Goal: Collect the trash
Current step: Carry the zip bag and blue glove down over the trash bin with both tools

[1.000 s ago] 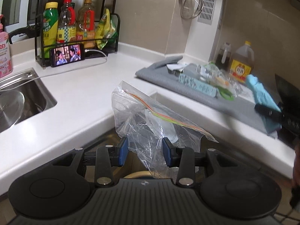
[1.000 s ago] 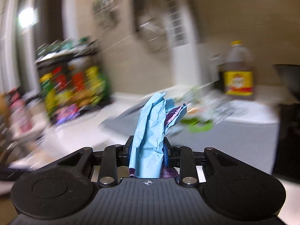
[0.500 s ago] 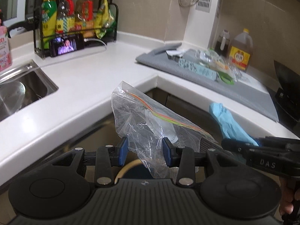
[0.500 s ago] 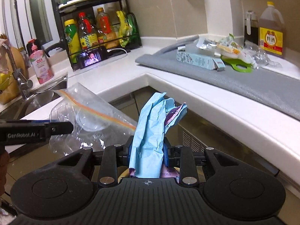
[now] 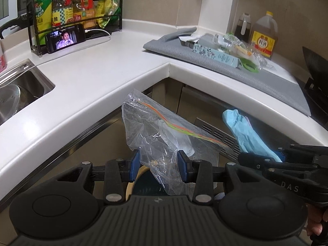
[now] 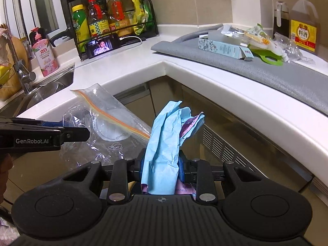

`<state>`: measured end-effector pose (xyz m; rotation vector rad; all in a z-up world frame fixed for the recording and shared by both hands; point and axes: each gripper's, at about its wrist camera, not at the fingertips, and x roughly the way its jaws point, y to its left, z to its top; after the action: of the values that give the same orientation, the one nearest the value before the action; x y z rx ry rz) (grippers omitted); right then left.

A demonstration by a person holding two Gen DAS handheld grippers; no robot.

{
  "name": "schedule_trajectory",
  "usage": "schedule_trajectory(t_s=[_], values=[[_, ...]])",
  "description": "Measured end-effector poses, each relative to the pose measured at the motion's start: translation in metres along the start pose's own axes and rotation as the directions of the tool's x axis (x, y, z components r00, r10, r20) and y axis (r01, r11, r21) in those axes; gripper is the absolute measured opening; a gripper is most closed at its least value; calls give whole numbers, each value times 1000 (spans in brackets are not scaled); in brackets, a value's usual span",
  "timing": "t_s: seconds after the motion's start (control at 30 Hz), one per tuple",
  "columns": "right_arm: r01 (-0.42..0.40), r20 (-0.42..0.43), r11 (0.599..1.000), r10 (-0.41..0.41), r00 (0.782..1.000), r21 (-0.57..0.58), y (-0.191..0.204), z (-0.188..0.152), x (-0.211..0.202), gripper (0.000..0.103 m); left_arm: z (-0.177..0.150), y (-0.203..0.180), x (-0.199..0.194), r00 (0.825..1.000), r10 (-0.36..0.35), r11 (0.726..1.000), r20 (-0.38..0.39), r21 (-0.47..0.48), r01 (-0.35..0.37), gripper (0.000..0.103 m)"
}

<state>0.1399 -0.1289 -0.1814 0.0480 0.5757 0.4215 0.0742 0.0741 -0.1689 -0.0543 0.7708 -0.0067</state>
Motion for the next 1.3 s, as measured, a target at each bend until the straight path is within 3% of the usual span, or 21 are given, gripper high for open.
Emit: schedule_trajectory(t_s=[0.27,0.73,1.3], values=[[27,-9,1000,-27,1000,-13,-3,4,11,32,6,3,18,999,10,1000,-39,-9,-10,43],[14,-188,998,-2,982,62,-16,-5,66,32,-9,9,62,986,31,999,-167,-8,-33,43],[50,-288,998,-39,957,33,-17,-18,103,32,-18,9,98,969,37,999,-246,0,-38,43]])
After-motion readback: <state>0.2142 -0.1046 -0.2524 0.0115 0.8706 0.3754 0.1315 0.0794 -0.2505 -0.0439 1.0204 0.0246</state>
